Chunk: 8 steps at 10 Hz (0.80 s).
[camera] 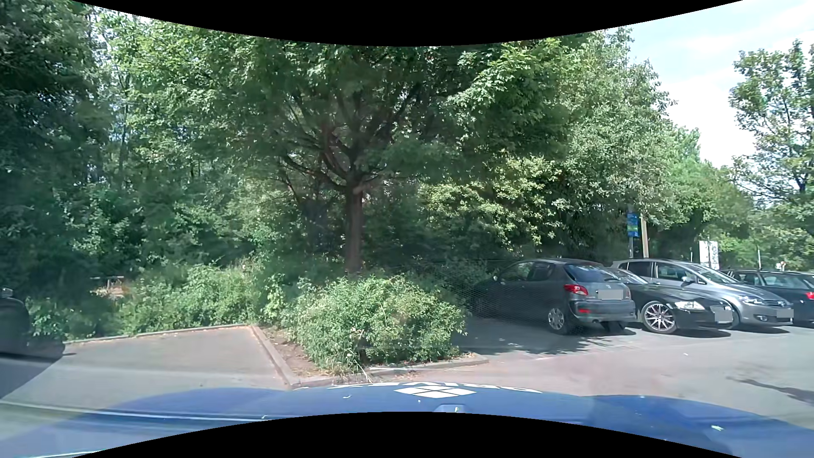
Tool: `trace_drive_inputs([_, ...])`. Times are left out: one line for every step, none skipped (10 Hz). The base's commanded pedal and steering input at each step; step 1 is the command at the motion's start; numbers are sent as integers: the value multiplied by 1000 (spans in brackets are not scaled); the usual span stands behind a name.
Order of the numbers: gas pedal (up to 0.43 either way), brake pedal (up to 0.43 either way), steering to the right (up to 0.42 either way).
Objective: Follow the waypoints while adhering to traffic rules and regulations
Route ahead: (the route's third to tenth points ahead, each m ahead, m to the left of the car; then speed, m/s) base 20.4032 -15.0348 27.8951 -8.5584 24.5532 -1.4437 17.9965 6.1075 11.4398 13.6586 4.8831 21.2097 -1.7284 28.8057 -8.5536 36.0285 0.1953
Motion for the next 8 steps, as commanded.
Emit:
trace_drive_inputs([0, 134, -174])
trace_drive_inputs([0, 73, -98])
trace_drive_inputs([0, 0, -19])
trace_drive_inputs([0, 0, 62])
trace_drive_inputs([0, 0, 121])
trace_drive_inputs([0, 0, 189])
trace_drive_inputs([0, 0, 276])
trace_drive_inputs([0, 0, 379])
